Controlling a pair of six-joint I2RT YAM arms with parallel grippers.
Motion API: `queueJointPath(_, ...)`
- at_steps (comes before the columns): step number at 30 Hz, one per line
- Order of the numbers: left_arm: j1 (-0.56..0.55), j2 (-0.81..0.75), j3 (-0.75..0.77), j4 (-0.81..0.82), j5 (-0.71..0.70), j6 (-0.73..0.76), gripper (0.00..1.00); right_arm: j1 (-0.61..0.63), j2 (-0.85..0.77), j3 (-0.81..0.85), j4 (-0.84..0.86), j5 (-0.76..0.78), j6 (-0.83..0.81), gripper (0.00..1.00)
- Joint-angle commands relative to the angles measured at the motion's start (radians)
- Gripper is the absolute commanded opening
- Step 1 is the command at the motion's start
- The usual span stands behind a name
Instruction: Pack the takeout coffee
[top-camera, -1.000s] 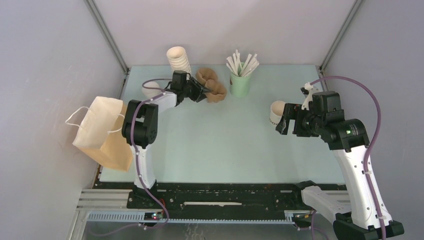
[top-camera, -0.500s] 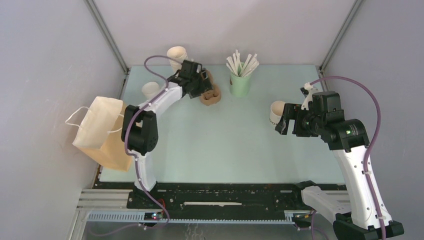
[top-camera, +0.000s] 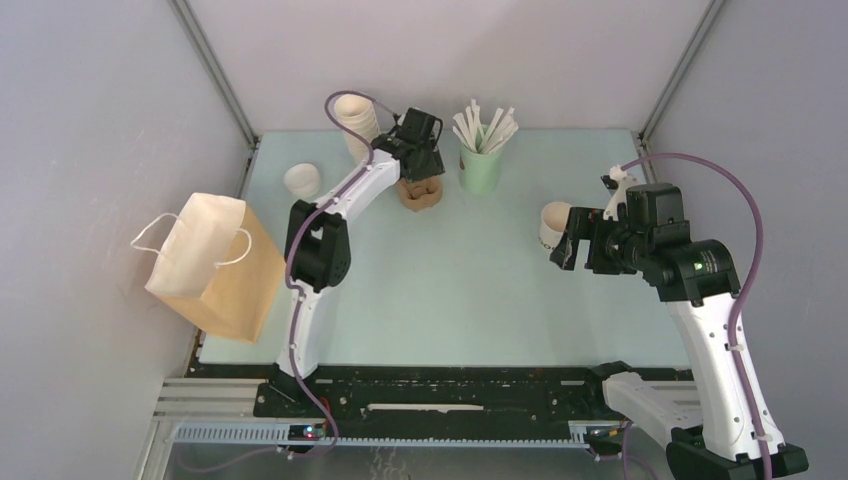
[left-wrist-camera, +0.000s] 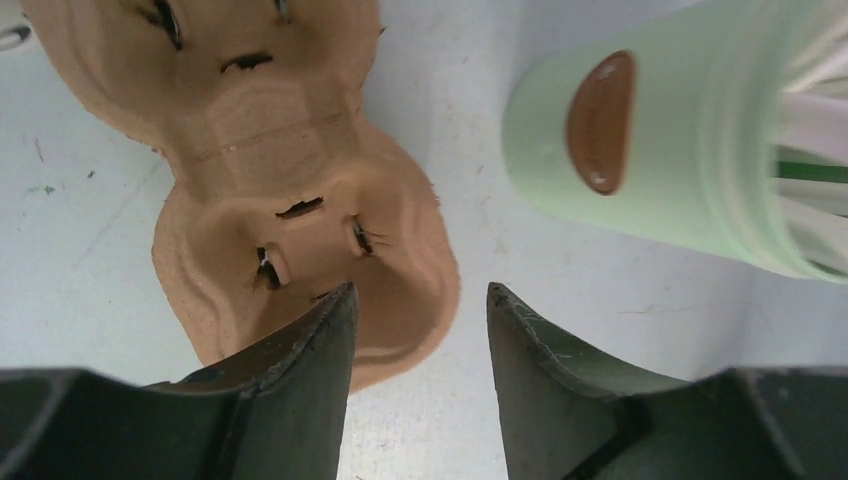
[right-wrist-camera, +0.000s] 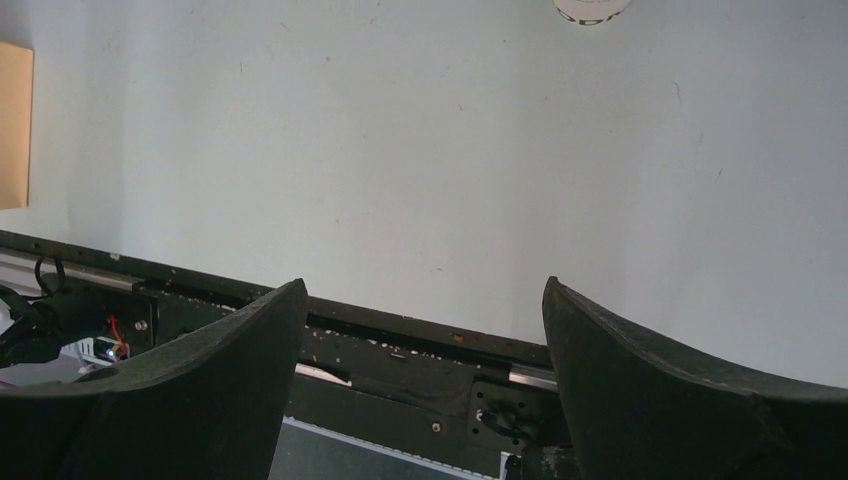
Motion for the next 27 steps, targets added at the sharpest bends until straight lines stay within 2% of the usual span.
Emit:
queueJointPath(1, 0.004, 0.019, 0.026, -0.012, -0.021, -0.039, 0.55, -0.008, -0.016, -0.002, 0.014, -0.007, 0.002, 0.96)
queueJointPath(11, 0.004, 0.065, 0.030, 0.036, 0.010, -0.058, 0.60, -0.001, -0.015, -0.002, 0.009, 0.011, -0.010, 0.96)
queueJointPath(20, 0.006, 0.124, 0.098, 0.029, 0.013, -0.065, 0.53, 0.003, -0.012, 0.002, 0.003, 0.025, -0.015, 0.96)
queueJointPath(27, 0.006, 0.119, 0.116, 0.035, -0.007, -0.050, 0.44, 0.010, -0.007, 0.009, 0.001, 0.041, -0.021, 0.96)
